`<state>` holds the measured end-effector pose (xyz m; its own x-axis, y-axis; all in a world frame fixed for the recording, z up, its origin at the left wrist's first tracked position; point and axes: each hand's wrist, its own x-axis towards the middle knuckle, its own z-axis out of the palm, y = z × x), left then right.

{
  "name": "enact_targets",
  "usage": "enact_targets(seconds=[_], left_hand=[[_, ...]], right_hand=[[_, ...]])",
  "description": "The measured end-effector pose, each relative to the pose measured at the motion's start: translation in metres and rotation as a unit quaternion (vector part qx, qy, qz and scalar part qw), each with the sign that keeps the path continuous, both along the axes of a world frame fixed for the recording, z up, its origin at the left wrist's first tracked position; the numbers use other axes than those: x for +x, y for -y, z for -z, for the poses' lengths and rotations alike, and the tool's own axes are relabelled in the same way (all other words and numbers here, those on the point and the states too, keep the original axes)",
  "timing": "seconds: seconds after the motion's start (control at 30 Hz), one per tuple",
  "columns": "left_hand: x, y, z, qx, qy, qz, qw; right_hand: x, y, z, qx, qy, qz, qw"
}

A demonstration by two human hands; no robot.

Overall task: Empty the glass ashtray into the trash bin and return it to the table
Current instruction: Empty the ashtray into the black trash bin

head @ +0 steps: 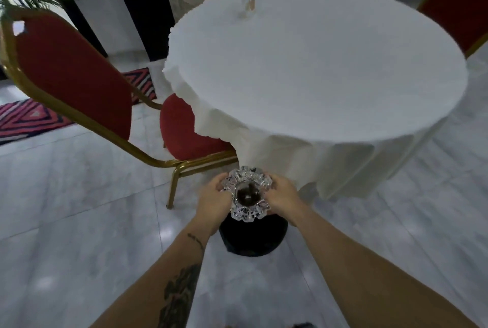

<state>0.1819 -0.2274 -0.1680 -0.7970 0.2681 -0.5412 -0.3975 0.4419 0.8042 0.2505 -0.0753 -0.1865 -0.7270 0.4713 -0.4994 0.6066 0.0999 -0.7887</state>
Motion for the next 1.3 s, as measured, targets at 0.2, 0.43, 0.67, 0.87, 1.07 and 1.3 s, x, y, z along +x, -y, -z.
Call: enact_targets(seconds=[0.2,0.43,0.67,0.87,1.07,1.3], left_hand=[[-0.018,-0.021,0.110,-0.014,0.001,-0.016,1.000],[-0.028,-0.032,0.235,0.013,0.007,-0.057,0.998],[-0.038,-0.039,0.346,0.114,0.012,-0.118,0.986],[-0.020,-0.046,0.329,0.145,0.060,-0.138,0.978],[-0.032,-0.048,0.311,0.139,0.074,-0.121,0.980],[-0.039,-0.026,0.338,0.156,0.004,-0.082,0.984]], right_hand=[[-0.013,-0.014,0.115,0.003,0.008,-0.015,1.000],[-0.027,-0.031,0.239,-0.031,-0.003,-0.043,0.999],[-0.036,-0.039,0.307,-0.021,-0.011,-0.057,0.998],[-0.017,-0.036,0.322,0.060,-0.083,-0.052,0.993],[-0.024,-0.025,0.315,0.163,-0.201,-0.107,0.960],[-0.022,-0.021,0.321,0.296,-0.263,-0.174,0.901]])
